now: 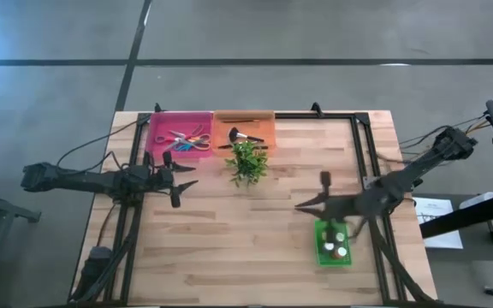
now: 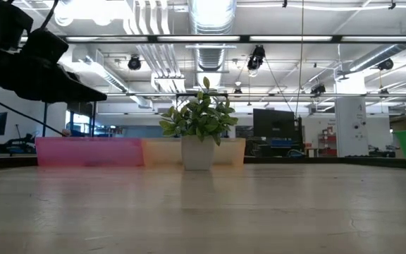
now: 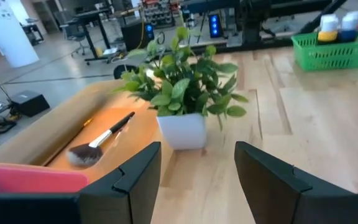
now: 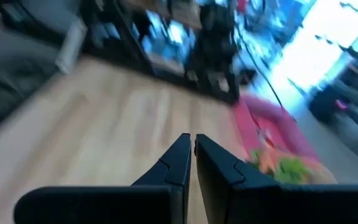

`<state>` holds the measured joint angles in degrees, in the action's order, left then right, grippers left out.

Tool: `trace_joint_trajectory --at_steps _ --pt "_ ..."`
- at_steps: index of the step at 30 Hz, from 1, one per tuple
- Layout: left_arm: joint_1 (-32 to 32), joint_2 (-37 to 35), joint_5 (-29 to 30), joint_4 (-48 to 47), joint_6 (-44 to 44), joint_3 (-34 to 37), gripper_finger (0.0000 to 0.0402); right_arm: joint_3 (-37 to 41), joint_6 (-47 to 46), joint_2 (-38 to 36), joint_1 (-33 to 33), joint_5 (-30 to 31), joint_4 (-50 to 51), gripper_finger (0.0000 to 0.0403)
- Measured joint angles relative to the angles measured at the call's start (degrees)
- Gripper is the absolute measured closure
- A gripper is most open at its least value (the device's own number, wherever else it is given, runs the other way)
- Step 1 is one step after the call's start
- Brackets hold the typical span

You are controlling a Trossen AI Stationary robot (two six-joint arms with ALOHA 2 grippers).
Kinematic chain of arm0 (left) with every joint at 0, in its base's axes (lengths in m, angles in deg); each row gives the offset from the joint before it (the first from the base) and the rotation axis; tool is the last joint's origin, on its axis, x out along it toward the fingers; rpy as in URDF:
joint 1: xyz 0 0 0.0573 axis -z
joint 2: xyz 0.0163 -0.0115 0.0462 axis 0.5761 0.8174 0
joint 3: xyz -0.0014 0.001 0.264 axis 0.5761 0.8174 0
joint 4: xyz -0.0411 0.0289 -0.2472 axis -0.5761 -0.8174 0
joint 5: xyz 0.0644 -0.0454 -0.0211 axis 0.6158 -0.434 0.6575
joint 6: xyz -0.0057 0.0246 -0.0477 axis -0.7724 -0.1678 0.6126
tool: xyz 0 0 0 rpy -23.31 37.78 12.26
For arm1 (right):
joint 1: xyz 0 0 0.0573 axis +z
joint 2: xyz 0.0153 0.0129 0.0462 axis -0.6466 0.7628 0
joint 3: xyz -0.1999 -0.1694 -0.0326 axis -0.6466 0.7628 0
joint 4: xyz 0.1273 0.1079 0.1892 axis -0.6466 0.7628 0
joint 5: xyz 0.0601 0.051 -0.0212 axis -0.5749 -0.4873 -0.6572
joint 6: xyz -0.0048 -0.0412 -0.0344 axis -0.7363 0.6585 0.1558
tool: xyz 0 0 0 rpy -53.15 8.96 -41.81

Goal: Pick & Place Paint Supplies
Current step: Return to Home Position

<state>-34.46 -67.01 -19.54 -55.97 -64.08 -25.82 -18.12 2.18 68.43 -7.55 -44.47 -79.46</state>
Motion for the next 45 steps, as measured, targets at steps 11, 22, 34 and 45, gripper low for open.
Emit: trace_joint_trajectory --at_steps 11,22,34,45 --pt "0.0 0.0 0.0 -7.3 -0.4 0.0 0.0190 22.0 -0.9 -34.4 0.0 -5.2 -1.2 0.0380" --pt "0.0 0.0 -0.1 -7.3 -0.4 0.0 0.0190 30.7 -4.3 -61.2 0.0 -20.1 8.7 0.0380" --pt "0.0 0.0 -0.4 -7.3 -0.4 0.0 0.0190 37.6 -1.2 -60.5 0.0 -21.7 2.4 0.0380" --pt "0.0 0.0 -0.6 -7.3 -0.4 0.0 0.0190 41.3 -3.2 -61.3 -0.1 -20.0 2.6 0.0380"
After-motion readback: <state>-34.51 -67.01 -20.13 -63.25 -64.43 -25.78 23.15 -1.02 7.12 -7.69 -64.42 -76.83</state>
